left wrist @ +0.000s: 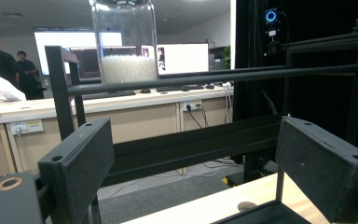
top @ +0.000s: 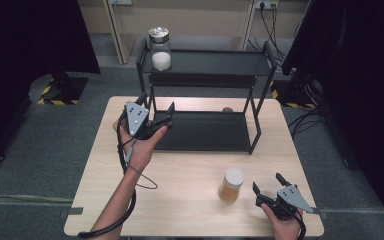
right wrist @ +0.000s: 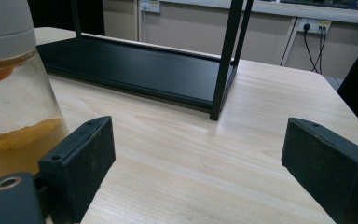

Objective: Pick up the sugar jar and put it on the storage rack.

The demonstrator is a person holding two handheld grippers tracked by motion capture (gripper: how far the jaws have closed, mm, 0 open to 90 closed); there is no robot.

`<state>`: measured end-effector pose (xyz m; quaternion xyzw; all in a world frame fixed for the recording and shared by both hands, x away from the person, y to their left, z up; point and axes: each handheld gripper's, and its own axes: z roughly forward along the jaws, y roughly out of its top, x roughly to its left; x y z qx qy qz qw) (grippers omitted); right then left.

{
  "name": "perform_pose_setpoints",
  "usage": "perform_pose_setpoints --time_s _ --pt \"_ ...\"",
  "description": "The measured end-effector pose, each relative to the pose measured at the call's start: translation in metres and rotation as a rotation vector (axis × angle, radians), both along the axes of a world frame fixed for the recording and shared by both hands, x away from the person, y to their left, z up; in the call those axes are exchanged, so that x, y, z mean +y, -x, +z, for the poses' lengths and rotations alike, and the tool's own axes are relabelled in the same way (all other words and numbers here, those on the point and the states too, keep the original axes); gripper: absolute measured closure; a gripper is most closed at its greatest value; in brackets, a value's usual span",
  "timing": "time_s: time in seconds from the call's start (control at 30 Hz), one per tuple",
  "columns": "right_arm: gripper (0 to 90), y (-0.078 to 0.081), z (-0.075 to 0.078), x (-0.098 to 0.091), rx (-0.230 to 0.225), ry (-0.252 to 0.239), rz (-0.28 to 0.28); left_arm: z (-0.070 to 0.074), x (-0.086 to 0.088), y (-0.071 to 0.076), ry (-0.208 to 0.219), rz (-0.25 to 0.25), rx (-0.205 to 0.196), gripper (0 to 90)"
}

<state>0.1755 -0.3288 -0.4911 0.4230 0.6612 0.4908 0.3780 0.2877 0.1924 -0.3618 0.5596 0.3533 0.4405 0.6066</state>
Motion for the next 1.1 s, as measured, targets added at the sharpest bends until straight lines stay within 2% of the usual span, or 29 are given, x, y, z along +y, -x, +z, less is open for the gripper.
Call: perform_pose_setpoints --time_s 0.57,1.1 --pt "9.8 0.000 -0.001 0.000 -0.003 -0.003 0.000 -0.030 0.002 0.015 -0.004 -0.021 0.024 10.5" --pt "9.7 0.000 -0.001 0.001 -0.004 -0.002 0.001 -0.063 0.008 0.027 -0.004 -0.033 0.075 10.3"
